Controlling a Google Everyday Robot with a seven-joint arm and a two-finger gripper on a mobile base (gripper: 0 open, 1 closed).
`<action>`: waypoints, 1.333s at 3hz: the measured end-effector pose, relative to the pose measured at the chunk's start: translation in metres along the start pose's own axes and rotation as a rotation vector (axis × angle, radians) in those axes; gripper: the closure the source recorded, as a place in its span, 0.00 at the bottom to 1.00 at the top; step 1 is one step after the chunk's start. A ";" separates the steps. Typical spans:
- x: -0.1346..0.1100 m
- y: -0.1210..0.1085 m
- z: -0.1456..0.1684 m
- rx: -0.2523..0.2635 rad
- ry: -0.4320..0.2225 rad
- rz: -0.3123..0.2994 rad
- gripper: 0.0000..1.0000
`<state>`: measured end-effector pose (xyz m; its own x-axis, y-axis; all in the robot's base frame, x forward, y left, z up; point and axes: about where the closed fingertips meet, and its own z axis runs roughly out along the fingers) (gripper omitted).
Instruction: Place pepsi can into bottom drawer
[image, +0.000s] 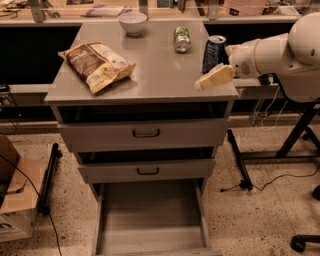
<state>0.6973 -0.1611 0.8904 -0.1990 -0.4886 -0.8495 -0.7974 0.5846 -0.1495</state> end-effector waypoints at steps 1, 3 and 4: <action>0.002 -0.019 0.021 -0.005 -0.038 0.017 0.00; 0.016 -0.071 0.050 0.029 -0.045 0.020 0.00; 0.017 -0.086 0.067 0.022 -0.077 0.031 0.00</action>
Offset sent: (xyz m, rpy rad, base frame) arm 0.0928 -0.0299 -0.0248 0.0259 -0.0441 -0.0495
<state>0.8004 -0.1766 0.8549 -0.1783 -0.4193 -0.8901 -0.7790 0.6129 -0.1327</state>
